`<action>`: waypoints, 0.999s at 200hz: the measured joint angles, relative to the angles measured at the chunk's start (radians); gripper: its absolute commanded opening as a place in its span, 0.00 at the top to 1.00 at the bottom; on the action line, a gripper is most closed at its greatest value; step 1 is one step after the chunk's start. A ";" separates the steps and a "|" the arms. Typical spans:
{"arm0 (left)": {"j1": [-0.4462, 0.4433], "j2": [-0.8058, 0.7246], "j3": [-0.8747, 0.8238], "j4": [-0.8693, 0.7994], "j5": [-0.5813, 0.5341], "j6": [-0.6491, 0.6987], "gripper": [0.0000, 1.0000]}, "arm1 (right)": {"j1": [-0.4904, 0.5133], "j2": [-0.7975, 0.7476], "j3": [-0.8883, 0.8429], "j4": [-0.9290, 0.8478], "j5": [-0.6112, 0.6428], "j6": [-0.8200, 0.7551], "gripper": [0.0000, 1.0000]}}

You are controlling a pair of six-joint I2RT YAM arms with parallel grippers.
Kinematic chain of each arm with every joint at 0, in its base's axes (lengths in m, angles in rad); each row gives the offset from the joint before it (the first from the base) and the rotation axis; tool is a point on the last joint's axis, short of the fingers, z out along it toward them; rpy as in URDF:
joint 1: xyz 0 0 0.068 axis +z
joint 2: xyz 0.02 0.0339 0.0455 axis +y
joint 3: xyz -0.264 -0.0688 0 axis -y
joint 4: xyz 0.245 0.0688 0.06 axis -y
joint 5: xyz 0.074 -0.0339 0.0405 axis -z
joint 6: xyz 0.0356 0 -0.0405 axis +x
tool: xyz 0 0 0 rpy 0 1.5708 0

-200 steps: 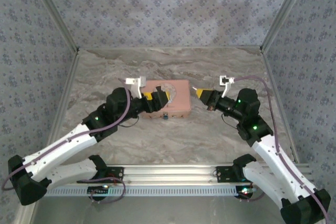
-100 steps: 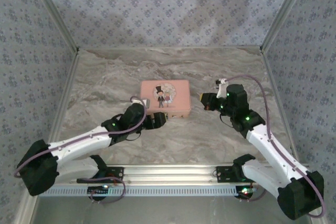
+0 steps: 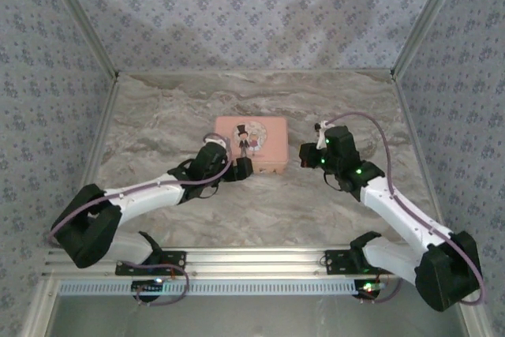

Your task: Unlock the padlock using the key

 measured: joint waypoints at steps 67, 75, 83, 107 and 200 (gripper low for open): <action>0.023 0.014 -0.029 0.137 0.033 0.057 0.02 | -0.003 0.158 0.112 -0.039 0.117 -0.035 1.00; 0.014 0.014 -0.047 0.159 0.033 0.060 0.02 | -0.011 0.188 0.140 -0.042 0.123 -0.043 1.00; 0.003 0.014 -0.065 0.181 0.033 0.063 0.02 | -0.019 0.221 0.172 -0.048 0.128 -0.051 1.00; -0.019 0.034 -0.119 0.256 0.032 0.064 0.02 | -0.049 0.352 0.303 -0.063 0.137 -0.083 1.00; -0.070 0.305 -0.216 0.737 -0.021 0.163 0.02 | -0.109 0.740 0.685 -0.099 0.169 -0.181 1.00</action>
